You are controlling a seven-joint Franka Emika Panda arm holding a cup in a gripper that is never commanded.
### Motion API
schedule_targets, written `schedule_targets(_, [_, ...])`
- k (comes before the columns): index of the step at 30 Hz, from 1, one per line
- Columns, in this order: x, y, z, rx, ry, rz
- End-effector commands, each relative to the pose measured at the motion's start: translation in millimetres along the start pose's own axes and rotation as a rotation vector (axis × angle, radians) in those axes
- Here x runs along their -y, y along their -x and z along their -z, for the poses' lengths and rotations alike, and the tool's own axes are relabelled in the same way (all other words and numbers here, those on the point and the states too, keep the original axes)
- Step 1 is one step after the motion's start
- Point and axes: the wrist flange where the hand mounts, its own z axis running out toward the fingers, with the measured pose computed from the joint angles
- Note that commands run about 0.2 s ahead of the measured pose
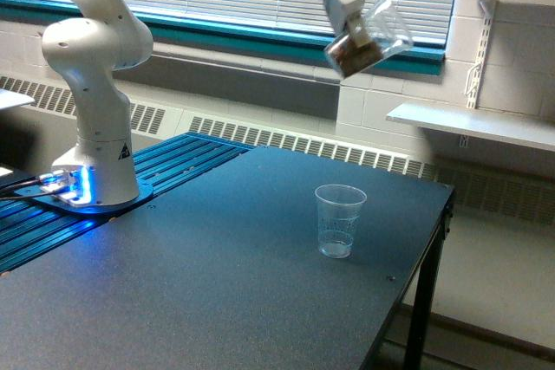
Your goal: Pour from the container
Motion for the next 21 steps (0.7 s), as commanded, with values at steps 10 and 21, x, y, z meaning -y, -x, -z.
schedule_targets(10, [-30,41,-23.0,0.055,0.049,0.058])
schedule_targets(21, [-39,67,-39.8,0.109,0.086,0.071])
